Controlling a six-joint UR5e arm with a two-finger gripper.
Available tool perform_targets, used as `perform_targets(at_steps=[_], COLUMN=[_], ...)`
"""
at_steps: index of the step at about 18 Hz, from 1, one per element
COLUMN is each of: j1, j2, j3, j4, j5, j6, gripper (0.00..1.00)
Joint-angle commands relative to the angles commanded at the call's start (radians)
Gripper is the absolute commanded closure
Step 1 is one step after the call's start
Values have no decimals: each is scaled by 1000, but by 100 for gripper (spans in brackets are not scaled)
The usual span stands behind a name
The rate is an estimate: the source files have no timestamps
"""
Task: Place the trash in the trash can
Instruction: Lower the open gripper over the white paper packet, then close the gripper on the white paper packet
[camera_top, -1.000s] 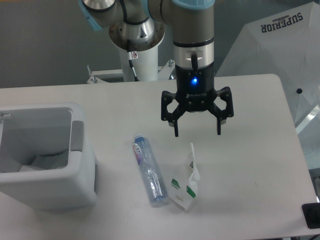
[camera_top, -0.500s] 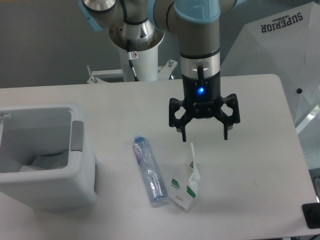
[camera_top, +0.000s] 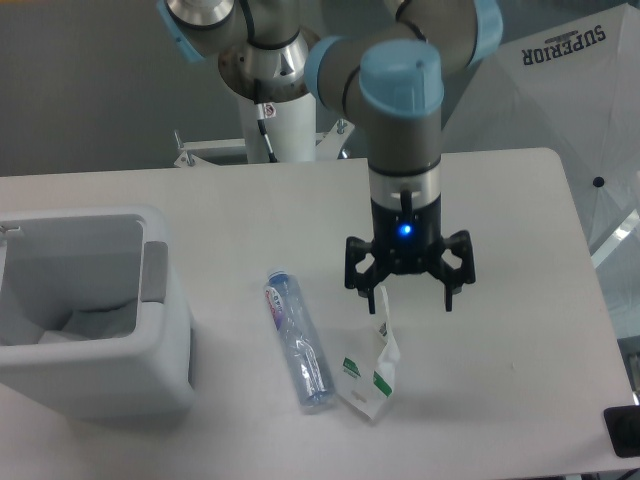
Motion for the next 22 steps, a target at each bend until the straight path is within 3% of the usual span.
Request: perform_targets(at_steps=[6, 17, 19, 22], j1=[-3, -3, -5, -5], j2=[-55, -71, -72, -72], j3=[-14, -61, -63, -67], j4=[0, 0, 0, 0], j5=[0, 2, 2, 2], j6=[126, 157, 155, 155], gripper=[0, 4, 15, 46])
